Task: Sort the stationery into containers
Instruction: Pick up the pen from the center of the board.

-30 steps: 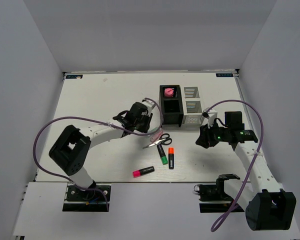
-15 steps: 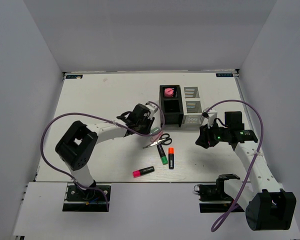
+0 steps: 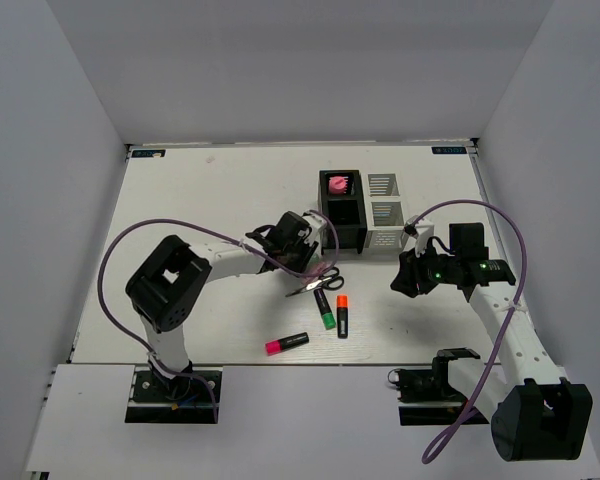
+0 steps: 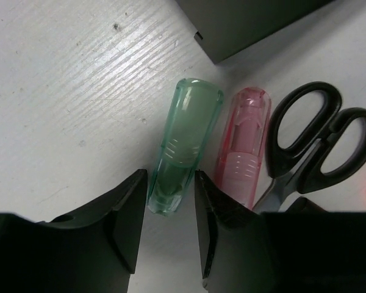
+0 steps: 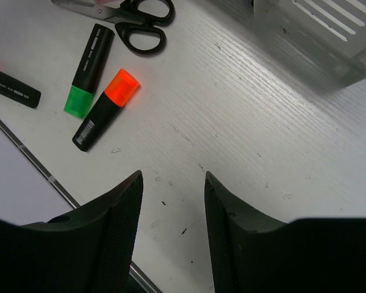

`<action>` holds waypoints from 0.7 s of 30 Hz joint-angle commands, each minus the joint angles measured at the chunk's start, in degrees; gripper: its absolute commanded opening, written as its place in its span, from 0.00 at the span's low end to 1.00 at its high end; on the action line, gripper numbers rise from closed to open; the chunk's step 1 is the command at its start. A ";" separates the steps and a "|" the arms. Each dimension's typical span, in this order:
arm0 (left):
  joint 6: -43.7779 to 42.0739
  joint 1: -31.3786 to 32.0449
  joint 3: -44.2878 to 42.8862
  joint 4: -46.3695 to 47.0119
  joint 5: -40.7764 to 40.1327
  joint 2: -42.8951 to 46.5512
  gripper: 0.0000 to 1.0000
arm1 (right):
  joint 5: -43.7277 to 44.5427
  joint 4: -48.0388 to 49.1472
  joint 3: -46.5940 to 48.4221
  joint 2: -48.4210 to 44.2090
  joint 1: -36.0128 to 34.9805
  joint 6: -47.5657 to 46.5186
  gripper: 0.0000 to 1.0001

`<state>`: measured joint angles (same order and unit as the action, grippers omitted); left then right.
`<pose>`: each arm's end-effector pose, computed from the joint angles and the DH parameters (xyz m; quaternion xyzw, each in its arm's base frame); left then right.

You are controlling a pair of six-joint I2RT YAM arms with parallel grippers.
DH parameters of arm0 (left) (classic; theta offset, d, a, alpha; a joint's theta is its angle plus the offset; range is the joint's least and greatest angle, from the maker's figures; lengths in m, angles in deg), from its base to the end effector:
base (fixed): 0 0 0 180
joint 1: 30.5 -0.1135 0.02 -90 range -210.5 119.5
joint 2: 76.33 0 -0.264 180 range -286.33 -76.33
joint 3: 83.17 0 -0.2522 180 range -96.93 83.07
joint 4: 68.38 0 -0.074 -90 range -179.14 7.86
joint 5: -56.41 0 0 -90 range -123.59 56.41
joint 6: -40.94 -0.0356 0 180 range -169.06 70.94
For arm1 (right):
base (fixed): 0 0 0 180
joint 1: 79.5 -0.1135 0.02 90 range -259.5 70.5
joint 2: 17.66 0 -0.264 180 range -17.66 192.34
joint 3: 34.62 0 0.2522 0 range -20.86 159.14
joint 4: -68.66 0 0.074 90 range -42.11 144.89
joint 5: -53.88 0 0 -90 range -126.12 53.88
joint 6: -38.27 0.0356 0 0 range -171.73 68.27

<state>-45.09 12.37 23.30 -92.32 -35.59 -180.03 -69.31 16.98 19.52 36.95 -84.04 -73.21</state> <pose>0.2682 -0.2473 0.1545 0.3117 0.8987 -0.1072 0.2893 0.1809 0.0339 0.2447 -0.2943 0.8624 0.2214 0.3472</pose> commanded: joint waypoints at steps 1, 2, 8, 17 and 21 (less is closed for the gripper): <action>-1.59 0.37 -1.84 -0.55 -0.72 -1.14 0.48 | -1.09 -1.02 1.45 -0.12 -0.04 -0.67 0.49; -1.68 0.46 -1.67 -0.55 -1.07 -1.41 0.48 | -1.17 -0.94 1.37 -0.03 -0.12 -0.76 0.49; -3.53 2.57 -1.76 -1.34 -4.33 -4.05 0.43 | -1.26 -0.94 1.45 0.06 -0.04 -0.50 0.49; -2.74 2.74 0.88 -2.74 -5.82 1.99 0.01 | -1.61 -1.20 1.46 -0.21 -0.21 -0.76 0.49; -3.00 2.74 -0.43 -7.74 -5.82 11.47 0.01 | -1.79 -1.29 1.63 -0.29 -0.12 -0.76 0.49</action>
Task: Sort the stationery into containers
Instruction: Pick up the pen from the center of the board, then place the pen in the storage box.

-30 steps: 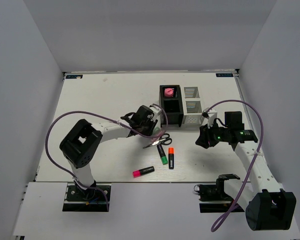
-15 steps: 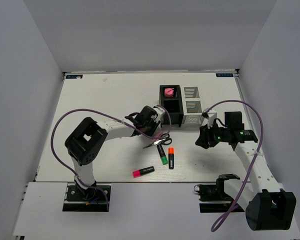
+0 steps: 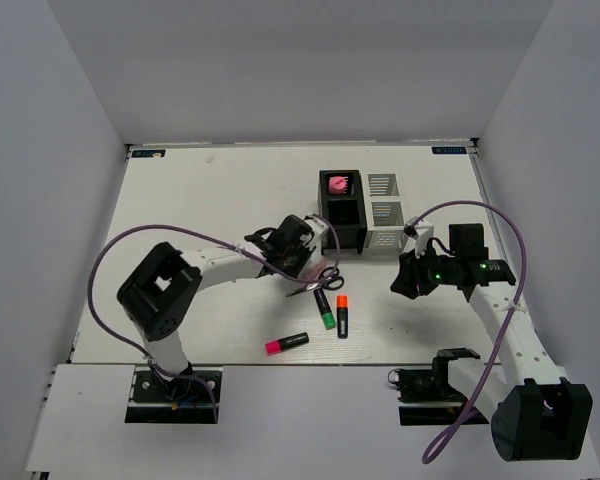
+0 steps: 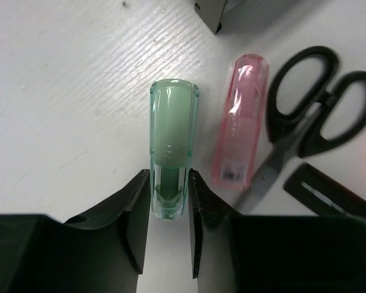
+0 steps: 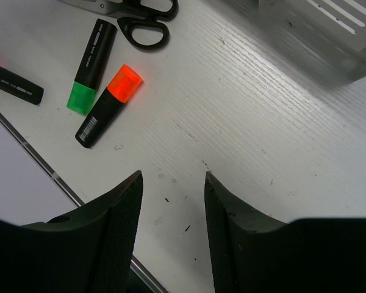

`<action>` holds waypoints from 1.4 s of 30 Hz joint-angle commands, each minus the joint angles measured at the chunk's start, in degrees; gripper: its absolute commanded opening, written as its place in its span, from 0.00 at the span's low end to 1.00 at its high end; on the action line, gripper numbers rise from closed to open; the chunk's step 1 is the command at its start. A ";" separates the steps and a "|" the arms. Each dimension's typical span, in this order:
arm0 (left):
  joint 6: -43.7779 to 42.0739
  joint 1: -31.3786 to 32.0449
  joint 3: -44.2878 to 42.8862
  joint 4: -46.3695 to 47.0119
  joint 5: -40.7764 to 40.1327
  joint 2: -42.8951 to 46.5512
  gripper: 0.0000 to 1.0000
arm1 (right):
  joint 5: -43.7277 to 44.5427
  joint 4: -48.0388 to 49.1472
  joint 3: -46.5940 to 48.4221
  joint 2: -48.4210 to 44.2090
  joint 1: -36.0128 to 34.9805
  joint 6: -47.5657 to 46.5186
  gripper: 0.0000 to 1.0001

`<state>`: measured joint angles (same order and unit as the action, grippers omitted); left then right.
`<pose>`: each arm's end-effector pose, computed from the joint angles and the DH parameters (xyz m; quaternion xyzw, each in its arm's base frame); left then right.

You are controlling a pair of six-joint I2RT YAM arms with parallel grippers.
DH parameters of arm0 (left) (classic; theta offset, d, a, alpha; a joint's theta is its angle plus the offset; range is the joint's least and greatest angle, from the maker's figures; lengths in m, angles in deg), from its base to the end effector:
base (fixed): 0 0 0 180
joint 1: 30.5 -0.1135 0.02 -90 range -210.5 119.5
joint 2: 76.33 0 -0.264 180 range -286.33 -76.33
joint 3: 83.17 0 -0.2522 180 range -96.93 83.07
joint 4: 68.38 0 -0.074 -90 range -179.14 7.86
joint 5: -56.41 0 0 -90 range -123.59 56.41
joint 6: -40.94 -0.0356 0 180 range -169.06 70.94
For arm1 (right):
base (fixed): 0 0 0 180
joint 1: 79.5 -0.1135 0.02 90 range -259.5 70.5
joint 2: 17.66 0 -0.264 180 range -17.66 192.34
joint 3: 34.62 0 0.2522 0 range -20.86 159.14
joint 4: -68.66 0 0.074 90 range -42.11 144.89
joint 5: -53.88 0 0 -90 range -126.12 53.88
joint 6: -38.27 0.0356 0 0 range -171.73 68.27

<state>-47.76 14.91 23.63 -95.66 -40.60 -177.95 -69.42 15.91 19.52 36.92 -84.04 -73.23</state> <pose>0.2534 -0.2509 0.1617 0.3414 0.8907 -0.0630 0.2934 0.1792 0.0338 0.2436 -0.2929 0.8653 0.2243 0.3393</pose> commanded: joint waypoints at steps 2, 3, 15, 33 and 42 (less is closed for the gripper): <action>-0.86 0.12 -1.90 -5.46 -0.03 11.79 0.01 | -1.86 -0.04 1.63 -0.27 -0.04 -0.74 0.50; -0.86 0.12 -2.26 -5.90 0.76 12.67 0.01 | -1.77 -0.13 1.63 -0.27 -0.12 -0.74 0.50; -3.15 0.12 -18.51 -2.75 8.67 9.43 0.01 | -2.12 -0.31 1.46 -0.53 0.05 -0.48 0.50; -1.74 -0.58 -38.29 -1.86 9.38 -10.61 0.06 | -2.03 -0.66 1.81 -0.71 0.05 -0.65 0.50; -1.65 -1.02 -37.68 -1.69 7.27 -12.46 0.37 | -2.30 -0.92 1.72 -1.24 0.14 -0.83 0.51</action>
<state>-49.84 14.23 -12.69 -98.35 -32.29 -191.11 -70.27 15.56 19.52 36.70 -84.01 -73.25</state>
